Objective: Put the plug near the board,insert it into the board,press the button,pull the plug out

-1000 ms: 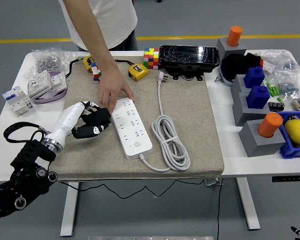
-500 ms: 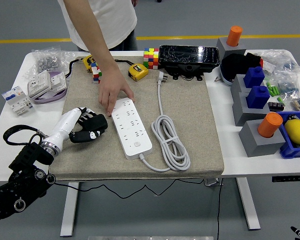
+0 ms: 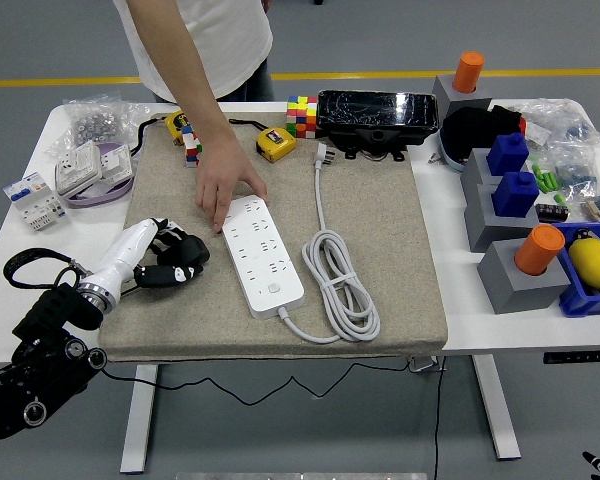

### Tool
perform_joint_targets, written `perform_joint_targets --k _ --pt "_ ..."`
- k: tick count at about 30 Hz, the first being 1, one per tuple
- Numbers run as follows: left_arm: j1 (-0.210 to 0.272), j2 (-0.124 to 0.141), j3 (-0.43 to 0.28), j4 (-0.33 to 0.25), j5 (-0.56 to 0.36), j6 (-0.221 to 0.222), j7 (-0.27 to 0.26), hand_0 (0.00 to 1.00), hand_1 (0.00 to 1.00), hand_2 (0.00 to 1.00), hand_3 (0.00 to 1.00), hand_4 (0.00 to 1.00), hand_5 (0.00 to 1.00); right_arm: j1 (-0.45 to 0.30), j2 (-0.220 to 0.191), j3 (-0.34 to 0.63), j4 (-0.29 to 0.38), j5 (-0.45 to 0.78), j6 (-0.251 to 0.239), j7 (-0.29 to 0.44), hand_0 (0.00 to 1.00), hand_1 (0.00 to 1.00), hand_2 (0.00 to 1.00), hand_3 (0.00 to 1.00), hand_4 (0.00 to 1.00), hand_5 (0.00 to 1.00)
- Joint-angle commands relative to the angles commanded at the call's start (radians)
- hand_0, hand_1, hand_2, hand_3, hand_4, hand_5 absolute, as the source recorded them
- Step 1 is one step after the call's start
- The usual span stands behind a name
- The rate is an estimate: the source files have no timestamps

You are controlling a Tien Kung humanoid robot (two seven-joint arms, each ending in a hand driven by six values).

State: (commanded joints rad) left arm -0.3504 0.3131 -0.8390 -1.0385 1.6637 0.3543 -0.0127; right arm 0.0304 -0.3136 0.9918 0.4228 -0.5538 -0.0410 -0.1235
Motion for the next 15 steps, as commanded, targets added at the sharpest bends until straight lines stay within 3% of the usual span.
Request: perform_joint_targets --k 1,10,15 --pt "0.001 0.000 -0.002 -0.003 0.001 0.002 -0.002 0.676 0.761 0.735 0.760 0.947 0.332 0.000 0.000 0.000 0.000 0.000 0.000 0.000 0.567 0.663 0.676 0.604 0.974 0.497" --pt "0.011 0.003 -0.027 -0.021 -0.012 0.022 -0.032 0.698 0.777 0.760 0.779 0.964 0.373 0.000 0.000 -0.001 0.001 -0.001 0.000 0.001 0.567 0.663 0.676 0.604 0.973 0.496" --pt "0.026 0.006 -0.056 -0.054 -0.103 0.070 -0.125 0.707 0.781 0.764 0.783 0.966 0.425 -0.001 0.000 0.000 -0.001 -0.001 0.001 0.000 0.568 0.663 0.676 0.604 0.973 0.496"
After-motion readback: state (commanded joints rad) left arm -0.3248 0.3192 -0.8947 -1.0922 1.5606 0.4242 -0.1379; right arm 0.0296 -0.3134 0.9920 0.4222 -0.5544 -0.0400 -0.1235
